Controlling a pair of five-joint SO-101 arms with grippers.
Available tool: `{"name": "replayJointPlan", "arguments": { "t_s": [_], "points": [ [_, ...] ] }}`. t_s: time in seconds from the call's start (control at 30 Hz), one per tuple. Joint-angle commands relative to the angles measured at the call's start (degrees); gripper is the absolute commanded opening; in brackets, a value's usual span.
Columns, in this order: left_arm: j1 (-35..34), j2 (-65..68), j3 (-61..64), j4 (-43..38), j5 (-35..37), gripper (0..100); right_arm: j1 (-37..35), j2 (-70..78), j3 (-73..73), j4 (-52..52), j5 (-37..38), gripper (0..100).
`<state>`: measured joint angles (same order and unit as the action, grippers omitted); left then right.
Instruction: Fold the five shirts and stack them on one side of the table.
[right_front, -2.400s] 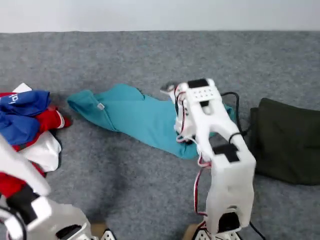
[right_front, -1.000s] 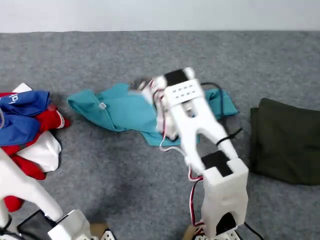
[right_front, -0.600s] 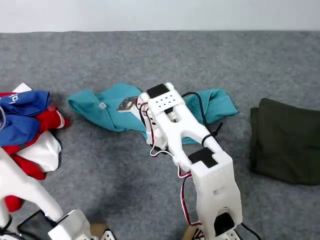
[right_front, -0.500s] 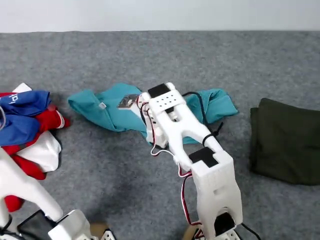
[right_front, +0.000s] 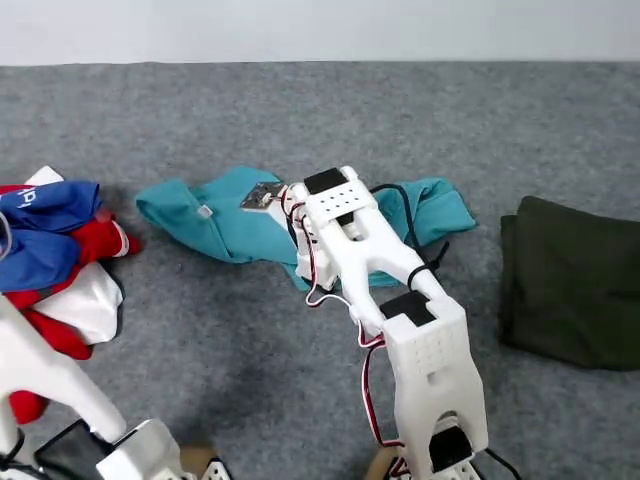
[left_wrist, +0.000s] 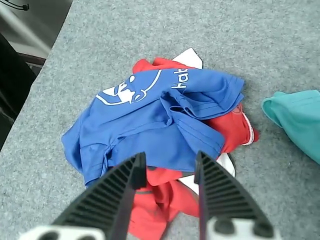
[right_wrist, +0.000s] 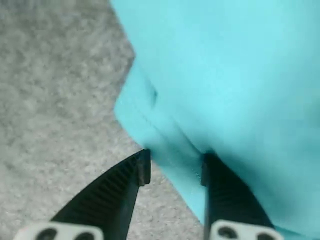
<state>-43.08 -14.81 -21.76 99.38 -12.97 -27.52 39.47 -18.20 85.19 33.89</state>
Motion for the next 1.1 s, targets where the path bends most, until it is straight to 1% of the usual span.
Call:
{"name": "replayJointPlan", "arguments": {
  "t_s": [0.0, 0.03, 0.07, 0.13, 0.27, 0.37, 0.43, 0.57, 0.73, 0.8, 0.87, 0.93, 1.07],
  "points": [
    [0.35, -1.85, -0.04, 0.18, 0.44, 17, 1.54, 2.42, -1.93, -0.75, 0.62, 4.8],
    [0.35, -1.85, -0.04, 0.18, 0.44, 17, 1.54, 2.42, -2.73, -0.75, 0.62, 1.5],
    [0.35, -1.85, -0.04, 0.18, 0.44, 17, 1.54, 2.33, -3.52, -0.57, 0.62, 0.6],
    [0.44, -1.85, -0.04, 0.18, 0.44, 17, 1.63, 1.98, -5.71, 0.66, 0.62, 1.6],
    [0.44, -1.85, -0.04, 0.18, 0.35, 17, 1.54, 1.98, -14.42, 8.31, 0.53, 0.9],
    [0.44, -1.85, -0.04, 0.09, 0.26, 17, 1.45, 1.98, -21.71, 17.01, 0.62, 0.9],
    [0.44, -1.85, -0.04, -0.26, 0.26, 17, 1.54, 1.27, -22.95, 18.07, 0.26, 0.9],
    [0.44, -1.76, -0.04, -1.49, 0.35, 17, -0.04, -5.76, -16.97, 17.98, 0.53, 0.9],
    [0.44, -1.76, -0.04, -2.29, 0.35, 17, -5.14, -14.90, -1.23, 17.80, 0.26, 0.9],
    [0.53, -1.76, 0.04, -2.20, 0.35, 17, -7.08, -16.75, 2.90, 17.54, 0.09, 1.0],
    [0.53, -1.49, 0.04, -2.20, 0.44, 17, -8.75, -16.31, 4.04, 17.63, 0.09, 1.6],
    [1.41, -1.41, 0.04, -2.20, 0.44, 17, -9.45, -15.78, 4.04, 17.80, -0.35, 5.9],
    [3.34, -1.67, 0.04, -2.02, 0.53, 17, -9.01, -17.19, 4.31, 17.98, -5.71, 23.9]
  ]
}}
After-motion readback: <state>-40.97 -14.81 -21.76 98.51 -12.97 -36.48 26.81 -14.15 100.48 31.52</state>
